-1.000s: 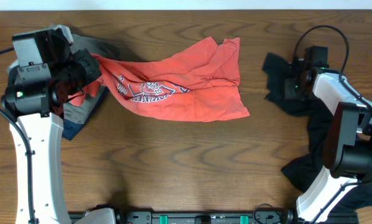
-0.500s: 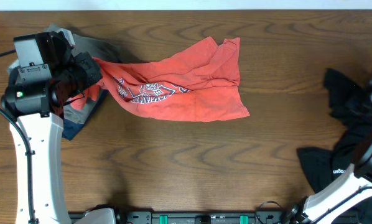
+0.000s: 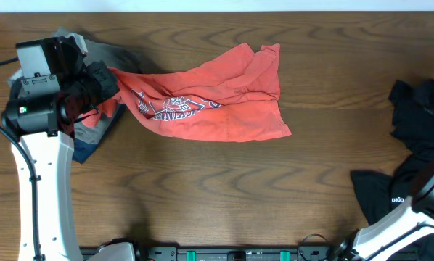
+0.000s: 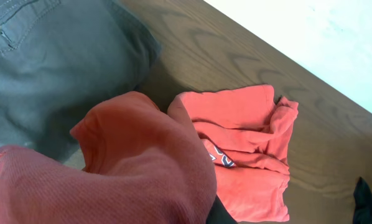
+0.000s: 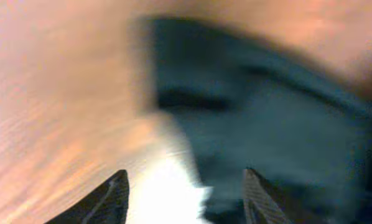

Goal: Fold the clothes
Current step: 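Grasp the red shirt's right side with the right gripper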

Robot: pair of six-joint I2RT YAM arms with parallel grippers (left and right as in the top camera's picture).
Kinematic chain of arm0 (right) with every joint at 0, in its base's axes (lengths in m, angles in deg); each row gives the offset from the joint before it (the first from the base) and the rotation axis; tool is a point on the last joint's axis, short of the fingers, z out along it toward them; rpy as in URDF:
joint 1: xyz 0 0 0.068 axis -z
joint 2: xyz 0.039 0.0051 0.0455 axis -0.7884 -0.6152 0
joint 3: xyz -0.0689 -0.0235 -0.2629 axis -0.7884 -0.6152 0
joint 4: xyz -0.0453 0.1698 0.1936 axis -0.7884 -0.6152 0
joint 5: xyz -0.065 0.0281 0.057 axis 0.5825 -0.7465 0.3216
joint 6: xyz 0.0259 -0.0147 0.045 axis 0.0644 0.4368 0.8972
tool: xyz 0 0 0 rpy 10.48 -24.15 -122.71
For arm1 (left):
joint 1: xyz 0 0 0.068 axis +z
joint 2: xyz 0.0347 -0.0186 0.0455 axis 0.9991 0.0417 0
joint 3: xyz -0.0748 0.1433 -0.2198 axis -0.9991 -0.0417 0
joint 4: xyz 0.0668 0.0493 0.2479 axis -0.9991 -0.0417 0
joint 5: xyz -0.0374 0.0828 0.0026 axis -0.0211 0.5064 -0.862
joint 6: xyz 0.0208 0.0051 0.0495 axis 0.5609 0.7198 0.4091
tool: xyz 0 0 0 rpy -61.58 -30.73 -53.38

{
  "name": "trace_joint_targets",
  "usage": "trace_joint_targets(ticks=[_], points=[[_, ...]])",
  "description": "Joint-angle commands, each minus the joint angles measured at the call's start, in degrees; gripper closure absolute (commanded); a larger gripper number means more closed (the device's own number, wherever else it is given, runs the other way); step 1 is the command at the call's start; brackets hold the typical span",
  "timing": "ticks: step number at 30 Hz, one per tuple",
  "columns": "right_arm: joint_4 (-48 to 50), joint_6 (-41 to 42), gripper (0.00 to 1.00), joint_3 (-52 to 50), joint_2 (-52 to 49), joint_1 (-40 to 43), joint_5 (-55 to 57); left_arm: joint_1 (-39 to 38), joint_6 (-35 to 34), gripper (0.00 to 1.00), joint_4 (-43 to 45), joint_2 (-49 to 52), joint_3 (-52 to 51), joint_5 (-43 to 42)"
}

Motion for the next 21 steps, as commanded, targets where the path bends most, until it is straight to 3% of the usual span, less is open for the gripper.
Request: trace_joint_targets(ticks=[1, 7, 12, 21], points=[[-3.8, -9.5, 0.43, 1.2, 3.2, -7.1, -12.4, 0.5, 0.6, 0.94, 0.1, -0.3, 0.2, 0.5], [-8.2, -13.3, 0.41, -3.8, 2.8, -19.6, -10.8, 0.5, 0.6, 0.94, 0.1, -0.3, 0.2, 0.5], [-4.7, -13.2, 0.41, -11.1, 2.8, -30.1, -5.2, 0.5, 0.6, 0.94, 0.1, -0.3, 0.2, 0.5], [3.7, -10.0, 0.4, -20.4, 2.8, -41.2, -4.0, 0.5, 0.6, 0.94, 0.1, -0.3, 0.2, 0.5]])
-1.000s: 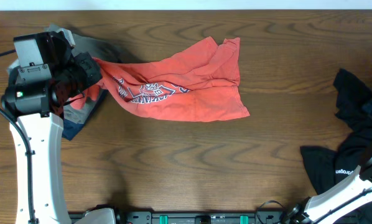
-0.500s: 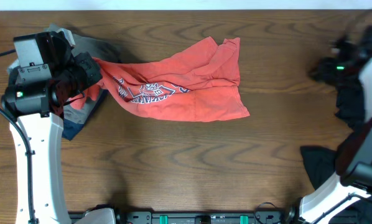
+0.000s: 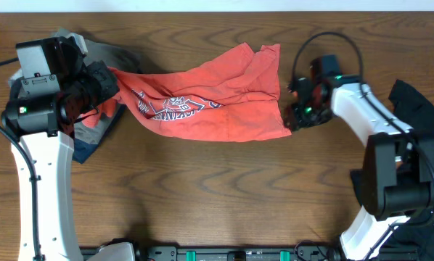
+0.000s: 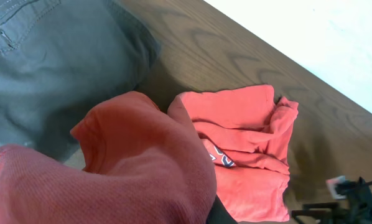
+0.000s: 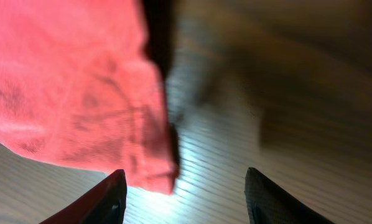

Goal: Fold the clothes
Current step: 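Grasp the red shirt's right side with the right gripper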

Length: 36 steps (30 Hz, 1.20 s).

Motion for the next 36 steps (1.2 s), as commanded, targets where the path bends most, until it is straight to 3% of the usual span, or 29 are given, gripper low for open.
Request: trace_joint_targets(ticks=[1, 6, 7, 11, 15, 19, 24, 29, 30, 31, 33, 36], points=[[2.3, 2.7, 0.41, -2.5, 0.0, -3.0, 1.0, 0.5, 0.6, 0.94, 0.0, -0.3, 0.2, 0.5], [5.2, 6.3, 0.46, -4.8, 0.0, -5.7, 0.7, 0.5, 0.6, 0.94, 0.0, -0.3, 0.2, 0.5], [5.2, 6.3, 0.53, -5.0, 0.0, -6.4, 0.6, 0.5, 0.6, 0.94, 0.0, -0.3, 0.2, 0.5], [4.7, 6.3, 0.99, -5.1, 0.1, -8.2, 0.8, 0.5, 0.6, 0.94, 0.0, -0.3, 0.2, 0.5], [2.1, 11.3, 0.99, -4.9, 1.0, -8.5, 2.1, 0.5, 0.6, 0.94, 2.3, -0.3, 0.2, 0.5], [-2.5, 12.2, 0.99, -4.0, 6.5, -8.6, 1.2, 0.4, -0.2, 0.94, 12.3, -0.3, 0.2, 0.5], [-6.9, 3.1, 0.99, -3.2, 19.5, -10.8, -7.5, 0.4, -2.1, 0.94, 24.0, 0.1, 0.2, 0.5], [-13.2, -4.5, 0.99, -3.2, 29.5, -17.9, -8.2, -0.6, -2.1, 0.94, 23.7, 2.4, 0.2, 0.5], [-14.9, -5.3, 0.99, -3.2, 30.6, -19.8, -8.2, -1.0, -2.0, 0.92, 22.1, 3.3, 0.1, 0.5], [-16.1, -5.5, 0.99, -3.2, 30.9, -21.2, -8.0, -1.3, -2.0, 0.84, 20.8, 4.1, 0.1, 0.5], [-19.0, -5.4, 0.99, -3.2, 31.1, -23.9, -7.8, -1.9, -2.0, 0.6, 17.4, 5.9, 0.1, 0.5], [-21.9, -3.2, 0.99, -3.2, 30.8, -27.1, -5.9, -2.3, -1.4, 0.36, 11.0, 8.5, 0.1, 0.5]])
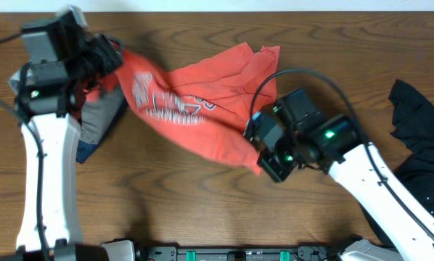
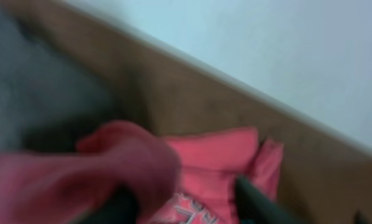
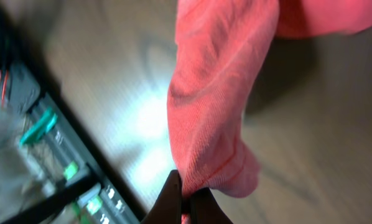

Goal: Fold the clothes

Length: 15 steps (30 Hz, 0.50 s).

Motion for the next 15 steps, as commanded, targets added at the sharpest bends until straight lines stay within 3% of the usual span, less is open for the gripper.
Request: trace_joint_targets(ticks=[1, 6, 10, 15], points=[[-0.7, 4.6, 0.99, 0.0, -0.5, -2.9, 5.2, -0.3, 0.3, 0.27, -5.2, 2.5, 0.2, 0.3], [0.5, 15.1, 0.99, 0.0, -0.5, -3.6, 19.7, -0.3, 0.4, 0.19, -18.0, 3.6, 0.2, -1.0], [5.1, 18.1, 0.99, 0.0, -0.5, -3.2, 21.8, -0.7, 5.3, 0.18, -30.0, 3.6, -0.1, -11.0], [13.4, 25.6, 0.99, 0.0, -0.5, -2.5, 22.2, -5.6, 10.3, 0.18, -38.9, 3.6, -2.9, -12.3]])
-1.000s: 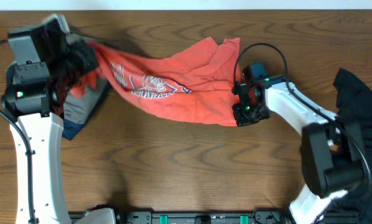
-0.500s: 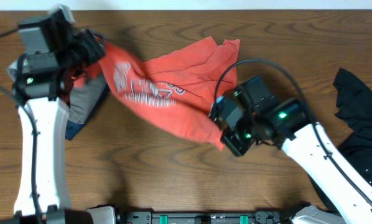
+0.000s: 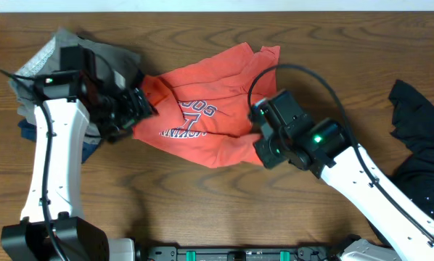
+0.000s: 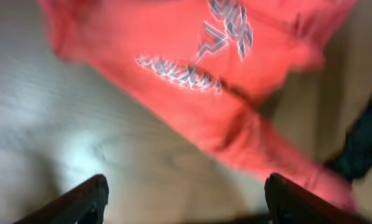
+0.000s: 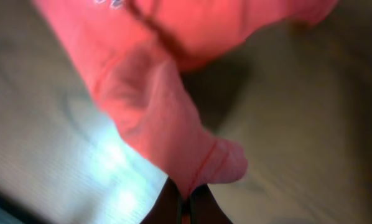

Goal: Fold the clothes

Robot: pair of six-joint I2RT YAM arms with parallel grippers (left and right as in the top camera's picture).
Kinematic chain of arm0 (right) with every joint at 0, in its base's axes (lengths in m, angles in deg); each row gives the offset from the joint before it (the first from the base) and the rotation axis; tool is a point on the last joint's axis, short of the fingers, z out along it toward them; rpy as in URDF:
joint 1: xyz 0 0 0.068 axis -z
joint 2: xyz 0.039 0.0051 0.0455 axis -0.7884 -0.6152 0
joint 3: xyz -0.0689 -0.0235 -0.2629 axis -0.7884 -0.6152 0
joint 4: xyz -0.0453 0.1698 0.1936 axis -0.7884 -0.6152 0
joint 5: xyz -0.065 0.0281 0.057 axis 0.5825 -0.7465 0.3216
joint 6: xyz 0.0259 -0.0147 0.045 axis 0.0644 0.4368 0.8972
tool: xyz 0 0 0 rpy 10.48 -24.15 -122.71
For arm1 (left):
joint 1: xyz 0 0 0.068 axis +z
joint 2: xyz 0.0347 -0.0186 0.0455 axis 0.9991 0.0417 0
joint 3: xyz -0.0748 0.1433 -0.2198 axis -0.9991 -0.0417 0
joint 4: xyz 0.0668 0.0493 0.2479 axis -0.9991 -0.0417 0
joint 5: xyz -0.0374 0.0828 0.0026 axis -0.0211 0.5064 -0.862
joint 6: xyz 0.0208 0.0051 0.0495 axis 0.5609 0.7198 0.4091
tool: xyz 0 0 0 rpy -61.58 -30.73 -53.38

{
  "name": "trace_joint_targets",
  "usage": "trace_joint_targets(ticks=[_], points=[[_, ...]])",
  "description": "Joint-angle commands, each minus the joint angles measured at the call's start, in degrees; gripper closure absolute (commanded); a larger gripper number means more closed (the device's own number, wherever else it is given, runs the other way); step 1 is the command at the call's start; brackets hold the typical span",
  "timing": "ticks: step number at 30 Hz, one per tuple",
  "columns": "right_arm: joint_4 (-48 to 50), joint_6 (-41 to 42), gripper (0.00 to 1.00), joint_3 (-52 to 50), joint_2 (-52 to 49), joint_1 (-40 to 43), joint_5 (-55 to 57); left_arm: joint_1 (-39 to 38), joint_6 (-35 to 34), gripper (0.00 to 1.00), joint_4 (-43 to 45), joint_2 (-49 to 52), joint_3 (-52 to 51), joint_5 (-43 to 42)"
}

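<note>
The red T-shirt (image 3: 202, 116) with a white print lies crumpled in the middle of the table, print up. My left gripper (image 3: 135, 109) hangs at its left edge. In the left wrist view the left gripper (image 4: 186, 190) is open with bare table between its fingers (image 4: 80, 199), and the shirt (image 4: 223, 74) lies just beyond. My right gripper (image 3: 264, 147) is at the shirt's lower right, shut on a fold of its hem (image 5: 198, 158); the right gripper (image 5: 186, 202) has its jaws pressed together on red cloth.
A pile of grey clothes (image 3: 93, 51) with something blue (image 3: 28, 130) under it lies at the far left. Black garments (image 3: 420, 123) lie at the right edge. A black cable (image 3: 289, 72) loops over the right arm.
My left gripper has let go of the shirt's left end and stands open, lower, beside the shirt. The shirt has dropped onto the table. My right gripper still holds the hem, slightly farther back.
At first my left gripper held the shirt's left end over the grey pile, with the right arm away by the black clothes. Then the right gripper was open at the shirt's right corner, later shut on it, nearer the front. Now only the right holds.
</note>
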Motion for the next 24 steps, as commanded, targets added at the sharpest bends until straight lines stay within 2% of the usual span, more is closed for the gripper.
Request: trace_joint_targets(ticks=[1, 6, 11, 16, 19, 21, 23, 24], points=[[3.1, 7.5, 0.99, 0.1, 0.1, 0.4, 1.5, -4.3, 5.0, 0.18, -1.4, -0.5, -3.1, -3.4], [4.7, 17.5, 0.99, 0.1, 0.0, 0.4, 1.8, -12.0, 4.7, 0.18, 1.9, -0.5, -7.5, -3.4], [3.5, 28.0, 0.99, 0.1, 0.0, 1.3, 5.8, -20.6, -0.3, 0.18, 10.8, -0.5, -12.4, -3.3], [-4.0, 36.6, 0.99, 0.1, 0.0, 5.1, 20.6, -26.2, -6.6, 0.18, 19.0, -0.5, -16.0, 0.9], [-3.5, 34.5, 0.99, 0.1, -0.3, 9.1, 21.2, -28.2, -7.2, 0.18, 21.5, -0.5, -16.8, 3.0], [-2.8, 31.9, 0.99, 0.1, -0.4, 11.4, 17.7, -29.5, -7.7, 0.18, 22.8, -0.5, -16.8, 2.9], [-2.5, 28.9, 0.89, 0.1, -0.7, 12.8, 11.8, -31.2, -9.0, 0.18, 24.5, -0.5, -16.8, 3.0], [-2.6, 27.1, 0.77, 0.0, -0.7, 13.2, 9.8, -32.4, -10.2, 0.18, 25.6, -0.5, -16.9, 3.0]])
